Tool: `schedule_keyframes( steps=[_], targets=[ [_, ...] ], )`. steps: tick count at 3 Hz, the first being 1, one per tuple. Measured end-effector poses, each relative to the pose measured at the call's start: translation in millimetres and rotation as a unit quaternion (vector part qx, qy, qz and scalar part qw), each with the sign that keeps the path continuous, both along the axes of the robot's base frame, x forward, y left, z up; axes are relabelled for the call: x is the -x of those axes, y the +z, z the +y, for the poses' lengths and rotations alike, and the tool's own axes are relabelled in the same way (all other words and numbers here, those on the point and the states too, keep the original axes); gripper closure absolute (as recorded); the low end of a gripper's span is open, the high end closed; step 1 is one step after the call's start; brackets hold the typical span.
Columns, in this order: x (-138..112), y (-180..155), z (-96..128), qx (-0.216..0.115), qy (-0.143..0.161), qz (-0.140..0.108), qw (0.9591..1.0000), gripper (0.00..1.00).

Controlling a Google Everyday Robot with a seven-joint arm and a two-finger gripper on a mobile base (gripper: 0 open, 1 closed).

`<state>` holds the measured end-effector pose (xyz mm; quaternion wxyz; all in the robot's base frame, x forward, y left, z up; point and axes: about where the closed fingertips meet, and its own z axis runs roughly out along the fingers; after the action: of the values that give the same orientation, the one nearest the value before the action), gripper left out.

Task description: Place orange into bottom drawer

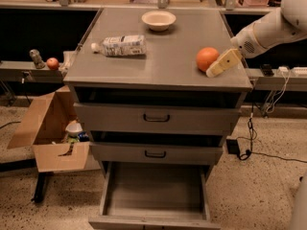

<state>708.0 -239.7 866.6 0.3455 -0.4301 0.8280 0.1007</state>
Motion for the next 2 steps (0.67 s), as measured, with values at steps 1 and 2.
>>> schedule_keyframes(
  steps=[1, 2],
  targets=[
    [-16.1, -11.1, 5.0, -0.007, -0.003, 0.007, 1.0, 0.0],
    [-23.7, -16.5, 12.1, -0.008, 0.003, 0.012, 0.9999, 0.0]
  ],
)
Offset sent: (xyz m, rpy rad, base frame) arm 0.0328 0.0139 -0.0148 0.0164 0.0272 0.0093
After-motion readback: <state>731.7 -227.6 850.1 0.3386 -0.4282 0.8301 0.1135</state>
